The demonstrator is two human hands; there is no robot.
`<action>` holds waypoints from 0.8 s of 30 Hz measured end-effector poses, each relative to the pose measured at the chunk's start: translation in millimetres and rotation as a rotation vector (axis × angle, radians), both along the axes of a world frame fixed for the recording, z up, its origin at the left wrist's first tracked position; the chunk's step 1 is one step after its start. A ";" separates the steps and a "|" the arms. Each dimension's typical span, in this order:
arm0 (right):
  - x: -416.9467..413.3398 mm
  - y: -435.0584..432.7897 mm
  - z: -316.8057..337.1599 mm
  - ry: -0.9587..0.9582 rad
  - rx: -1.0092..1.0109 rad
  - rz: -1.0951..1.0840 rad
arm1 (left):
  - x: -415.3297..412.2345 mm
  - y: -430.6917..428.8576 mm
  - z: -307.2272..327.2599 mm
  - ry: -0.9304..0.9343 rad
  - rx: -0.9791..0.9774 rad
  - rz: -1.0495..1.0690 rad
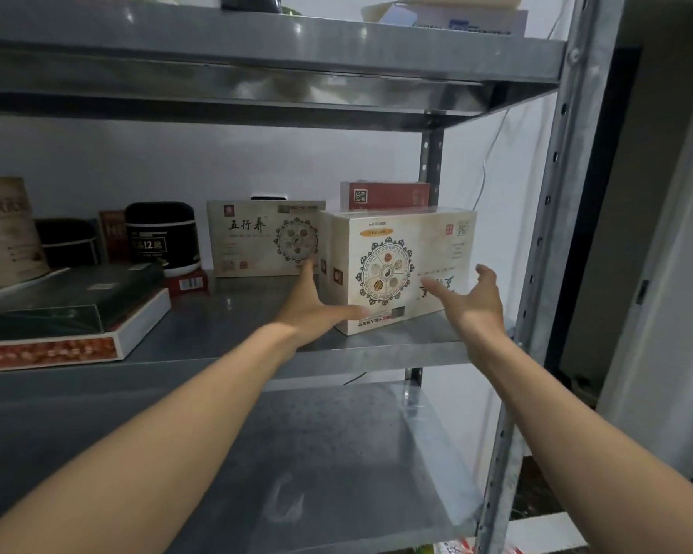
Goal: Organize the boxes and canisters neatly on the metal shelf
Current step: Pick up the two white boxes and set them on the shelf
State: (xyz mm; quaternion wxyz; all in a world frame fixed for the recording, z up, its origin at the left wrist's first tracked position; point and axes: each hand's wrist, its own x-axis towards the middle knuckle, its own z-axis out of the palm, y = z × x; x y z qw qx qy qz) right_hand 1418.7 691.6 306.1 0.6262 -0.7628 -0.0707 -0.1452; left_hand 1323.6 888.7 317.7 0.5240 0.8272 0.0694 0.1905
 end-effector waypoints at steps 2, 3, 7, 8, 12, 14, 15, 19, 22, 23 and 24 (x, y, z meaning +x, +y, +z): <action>16.0 -6.0 -2.6 0.072 0.029 0.016 | 7.6 -3.9 -3.9 -0.040 -0.030 -0.014; 23.4 -7.2 -4.7 0.088 0.038 0.029 | 11.2 -4.7 -6.4 -0.057 -0.038 -0.015; 43.4 -6.2 -5.1 0.091 0.082 0.099 | 24.8 0.8 -16.8 -0.116 -0.026 0.021; 46.4 -4.6 -4.3 0.092 0.099 0.119 | 26.7 3.2 -18.0 -0.121 -0.015 0.019; 54.6 5.8 -3.9 0.083 0.094 0.165 | 29.6 16.3 -19.6 -0.117 0.034 0.011; 54.6 12.6 -5.0 0.072 0.095 0.160 | 28.5 25.6 -19.9 -0.111 0.027 0.026; 55.2 15.6 -5.7 0.067 0.095 0.155 | 27.4 30.7 -20.1 -0.103 0.010 0.032; 48.2 26.3 -6.0 0.055 0.094 0.168 | 20.3 48.4 -18.9 -0.099 -0.022 0.042; 40.6 34.0 -8.4 0.035 0.115 0.198 | 12.7 60.2 -19.0 -0.123 -0.061 0.066; 38.1 36.0 -9.8 0.022 0.127 0.213 | 10.7 64.5 -19.9 -0.131 -0.085 0.077; 34.8 38.0 -10.6 0.009 0.136 0.227 | 8.1 68.0 -20.8 -0.147 -0.116 0.088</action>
